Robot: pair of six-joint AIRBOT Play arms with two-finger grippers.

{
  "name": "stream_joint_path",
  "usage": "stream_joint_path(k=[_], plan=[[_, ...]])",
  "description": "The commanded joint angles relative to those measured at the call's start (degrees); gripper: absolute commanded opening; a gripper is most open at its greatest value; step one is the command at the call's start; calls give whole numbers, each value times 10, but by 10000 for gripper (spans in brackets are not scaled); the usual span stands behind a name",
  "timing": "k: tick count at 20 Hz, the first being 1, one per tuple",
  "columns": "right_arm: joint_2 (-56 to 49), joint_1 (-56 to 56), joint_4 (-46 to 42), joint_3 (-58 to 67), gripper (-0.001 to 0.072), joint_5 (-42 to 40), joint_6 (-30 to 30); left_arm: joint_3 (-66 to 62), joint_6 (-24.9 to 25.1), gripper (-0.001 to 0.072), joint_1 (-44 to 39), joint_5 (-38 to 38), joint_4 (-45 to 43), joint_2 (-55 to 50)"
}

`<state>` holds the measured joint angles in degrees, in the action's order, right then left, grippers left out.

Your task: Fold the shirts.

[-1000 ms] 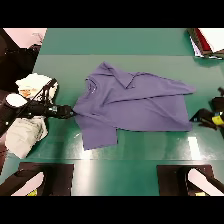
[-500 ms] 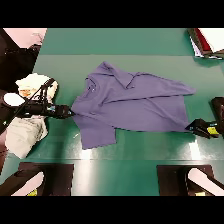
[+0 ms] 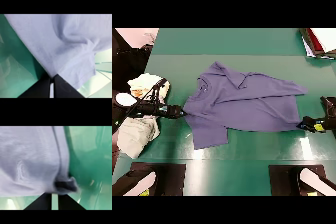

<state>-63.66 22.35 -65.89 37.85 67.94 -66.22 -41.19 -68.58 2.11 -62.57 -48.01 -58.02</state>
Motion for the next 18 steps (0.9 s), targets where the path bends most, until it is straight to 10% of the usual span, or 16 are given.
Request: stream_joint_path(k=[1,3,18], plan=[[26,-2,1,0,169,14,1,-1,0,31,1,0,0,0],[41,-2,-3,0,455,39,1,-1,0,31,1,0,0,0],[-36,-2,-50,90,461,73,-2,-1,0,31,1,-9,-1,0]])
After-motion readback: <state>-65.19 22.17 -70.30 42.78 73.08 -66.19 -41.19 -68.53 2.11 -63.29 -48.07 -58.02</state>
